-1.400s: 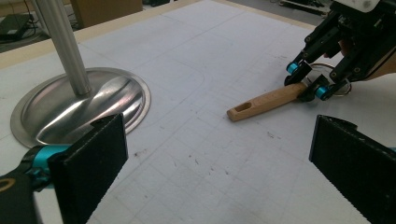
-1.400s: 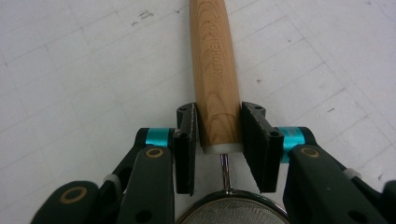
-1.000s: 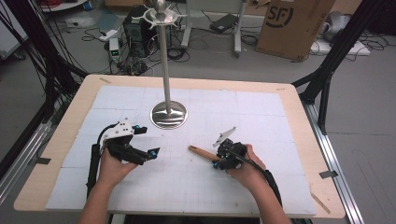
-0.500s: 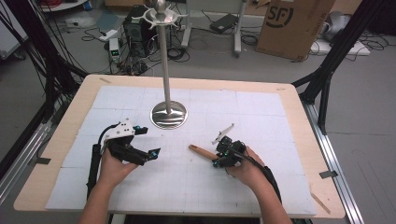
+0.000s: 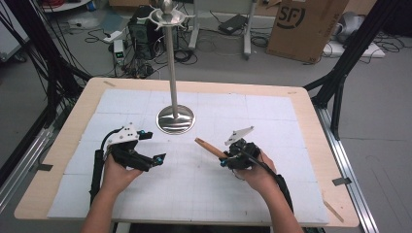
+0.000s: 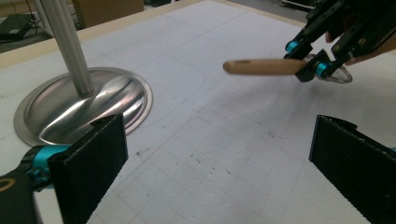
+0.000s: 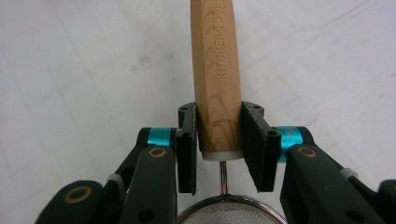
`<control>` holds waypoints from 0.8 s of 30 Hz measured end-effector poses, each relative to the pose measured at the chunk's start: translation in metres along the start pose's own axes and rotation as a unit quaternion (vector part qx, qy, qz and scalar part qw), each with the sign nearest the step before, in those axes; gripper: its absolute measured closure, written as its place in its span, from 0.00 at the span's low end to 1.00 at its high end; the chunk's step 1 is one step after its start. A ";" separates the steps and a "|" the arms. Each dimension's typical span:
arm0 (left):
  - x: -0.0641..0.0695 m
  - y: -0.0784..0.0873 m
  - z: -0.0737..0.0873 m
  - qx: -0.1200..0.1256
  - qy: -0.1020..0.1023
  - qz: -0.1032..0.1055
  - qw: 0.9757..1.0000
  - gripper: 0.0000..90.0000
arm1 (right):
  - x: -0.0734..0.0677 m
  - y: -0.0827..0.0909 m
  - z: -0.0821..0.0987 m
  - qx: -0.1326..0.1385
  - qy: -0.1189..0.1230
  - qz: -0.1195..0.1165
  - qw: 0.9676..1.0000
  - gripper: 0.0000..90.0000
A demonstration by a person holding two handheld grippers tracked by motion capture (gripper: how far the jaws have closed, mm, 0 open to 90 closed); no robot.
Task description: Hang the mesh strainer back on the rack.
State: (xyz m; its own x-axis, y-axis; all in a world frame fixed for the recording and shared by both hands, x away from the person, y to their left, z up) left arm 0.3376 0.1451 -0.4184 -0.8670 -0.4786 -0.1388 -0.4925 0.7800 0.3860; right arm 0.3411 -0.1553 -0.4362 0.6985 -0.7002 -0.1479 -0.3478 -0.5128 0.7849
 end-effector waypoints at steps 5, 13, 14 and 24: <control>0.001 -0.001 0.000 0.000 -0.001 0.000 1.000 0.06 | 0.000 0.015 -0.007 0.051 0.004 -0.012 0.999 0.76; 0.001 -0.001 0.000 0.000 0.000 0.000 1.000 0.06 | -0.007 0.034 -0.021 0.114 0.008 -0.023 0.993 0.76; 0.001 -0.001 0.000 0.001 0.001 0.000 1.000 0.06 | -0.007 0.035 -0.023 0.120 0.011 -0.024 0.992 0.76; 0.001 0.000 -0.001 0.002 0.000 0.000 1.000 0.06 | -0.010 0.046 -0.037 0.189 0.025 -0.023 0.981 0.76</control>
Point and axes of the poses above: each handheld gripper's, and its own axes: y roughly backward along the jaws, z roughly out of its underside, x roughly to its right, the point moved 5 cm from there along -y, roughly forward along the jaws, and after that the axes turned 14 degrees about -y, right-handed, at the moved point
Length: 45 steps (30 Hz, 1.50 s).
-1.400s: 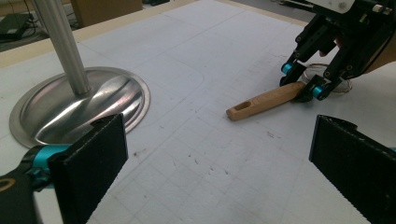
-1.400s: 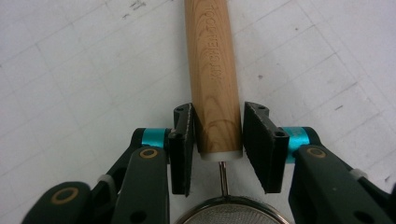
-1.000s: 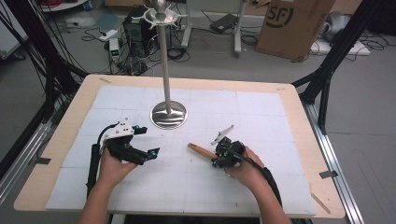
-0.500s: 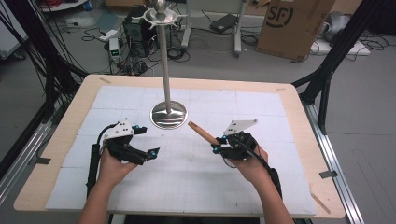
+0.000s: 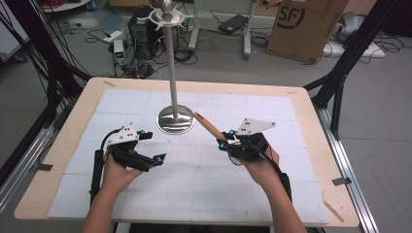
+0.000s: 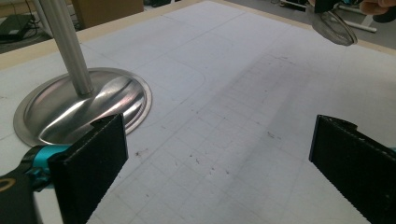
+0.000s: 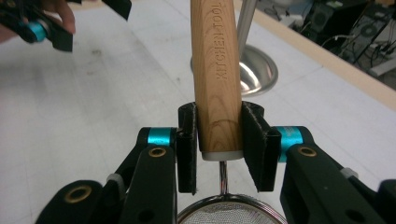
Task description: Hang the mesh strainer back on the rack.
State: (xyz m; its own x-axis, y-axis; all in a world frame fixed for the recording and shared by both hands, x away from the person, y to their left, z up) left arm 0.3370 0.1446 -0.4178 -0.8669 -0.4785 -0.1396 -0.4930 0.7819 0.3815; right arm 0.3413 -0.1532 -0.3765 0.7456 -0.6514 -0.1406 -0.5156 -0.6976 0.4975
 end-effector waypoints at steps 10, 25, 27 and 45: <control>0.000 0.000 0.000 0.001 0.000 0.001 1.000 0.06 | 0.001 0.005 -0.026 0.036 0.002 -0.005 0.999 0.76; 0.000 0.001 -0.001 0.003 0.001 0.002 1.000 0.06 | 0.008 0.012 -0.071 0.088 -0.016 -0.010 0.996 0.76; 0.000 0.001 0.000 0.001 0.001 0.001 1.000 0.06 | 0.008 0.012 -0.075 0.093 -0.015 -0.014 0.995 0.76; 0.001 0.000 0.000 0.001 0.000 0.004 1.000 0.06 | 0.021 0.018 -0.108 0.104 -0.011 -0.014 0.994 0.76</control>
Point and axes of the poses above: each handheld gripper's, and its own axes: y roughly backward along the jaws, z roughly out of its underside, x roughly to its right, the point moved 5 cm from there along -y, roughly forward along the jaws, and after that the axes turned 14 degrees about -y, right-handed, at the moved point
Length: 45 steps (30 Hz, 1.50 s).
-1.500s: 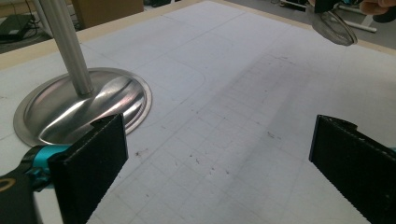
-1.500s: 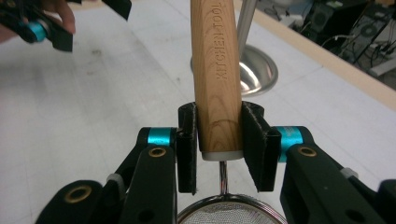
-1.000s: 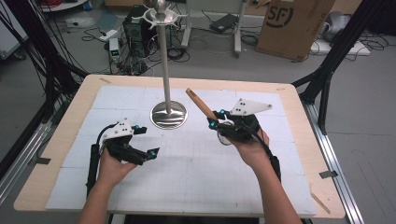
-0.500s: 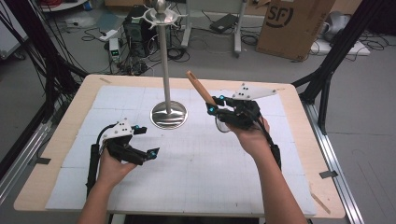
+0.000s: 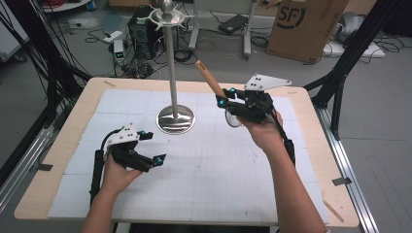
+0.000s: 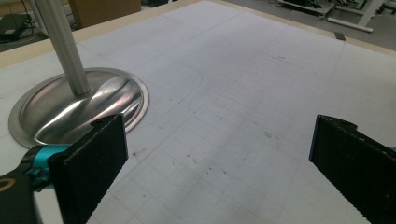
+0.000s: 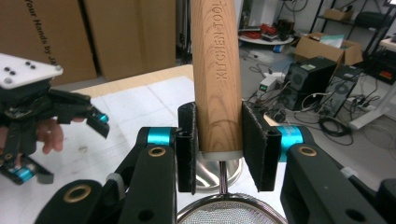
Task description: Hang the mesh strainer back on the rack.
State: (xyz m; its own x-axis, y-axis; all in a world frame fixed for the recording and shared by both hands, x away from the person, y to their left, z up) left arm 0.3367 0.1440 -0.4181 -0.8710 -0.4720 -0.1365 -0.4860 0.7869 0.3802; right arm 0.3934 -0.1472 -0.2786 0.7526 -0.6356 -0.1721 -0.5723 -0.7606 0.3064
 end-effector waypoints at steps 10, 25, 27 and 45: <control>0.000 0.000 0.000 -0.001 0.001 -0.001 1.000 0.06 | -0.002 0.000 -0.025 0.016 0.008 -0.004 1.000 0.76; -0.001 0.001 0.000 0.002 0.001 0.001 1.000 0.06 | -0.009 -0.012 -0.059 0.027 0.019 -0.002 0.999 0.76; -0.001 0.001 0.000 0.003 0.001 0.001 1.000 0.06 | -0.010 -0.015 -0.062 0.027 0.019 -0.003 0.999 0.76; -0.001 0.003 -0.001 0.008 0.005 0.002 1.000 0.06 | -0.007 -0.034 -0.077 0.020 0.019 0.008 1.000 0.76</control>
Point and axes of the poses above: each handheld gripper's, and its own axes: y roughly backward along the jaws, z roughly out of its underside, x roughly to its right, the point moved 5 cm from there along -y, roughly forward along the jaws, and after that the axes turned 14 degrees about -y, right-handed, at the moved point
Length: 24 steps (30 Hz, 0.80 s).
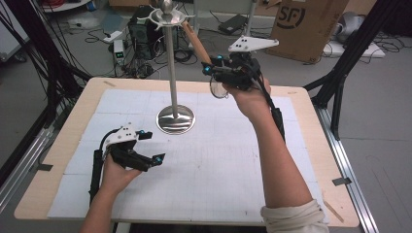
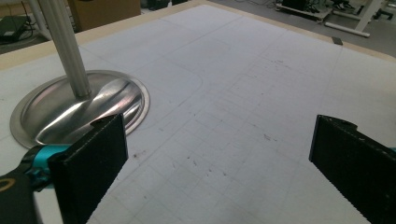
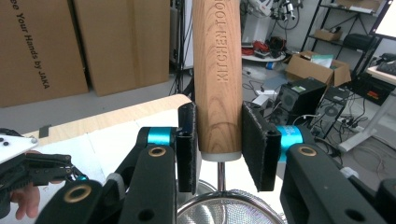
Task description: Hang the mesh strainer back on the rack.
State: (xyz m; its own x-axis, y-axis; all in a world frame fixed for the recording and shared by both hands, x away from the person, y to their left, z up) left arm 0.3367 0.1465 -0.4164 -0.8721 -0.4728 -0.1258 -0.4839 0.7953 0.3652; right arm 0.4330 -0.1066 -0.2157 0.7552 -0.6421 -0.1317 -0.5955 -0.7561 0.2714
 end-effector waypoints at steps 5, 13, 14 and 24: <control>0.000 0.000 0.000 0.001 0.001 0.000 1.000 0.06 | 0.001 -0.006 0.000 -0.005 -0.006 0.002 1.000 0.76; 0.000 0.001 0.000 0.001 0.000 0.000 1.000 0.06 | 0.004 -0.016 0.000 -0.004 -0.014 0.002 1.000 0.76; 0.000 0.001 -0.001 0.002 0.001 0.000 1.000 0.06 | 0.005 -0.017 0.000 -0.003 -0.016 0.002 1.000 0.76; -0.001 0.001 -0.001 0.002 -0.001 -0.001 1.000 0.06 | 0.008 -0.029 0.005 -0.009 -0.027 -0.002 1.000 0.76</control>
State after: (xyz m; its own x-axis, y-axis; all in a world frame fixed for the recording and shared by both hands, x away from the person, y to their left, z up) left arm 0.3368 0.1472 -0.4156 -0.8714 -0.4732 -0.1290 -0.4857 0.7959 0.3614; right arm 0.4553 -0.0901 -0.2292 0.7415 -0.6452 -0.1840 -0.5868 -0.7566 0.2885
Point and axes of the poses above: each handheld gripper's, and its own axes: y roughly backward along the jaws, z roughly out of its underside, x roughly to its right, the point moved 5 cm from there along -y, roughly forward along the jaws, and after that the axes turned 14 degrees about -y, right-handed, at the moved point
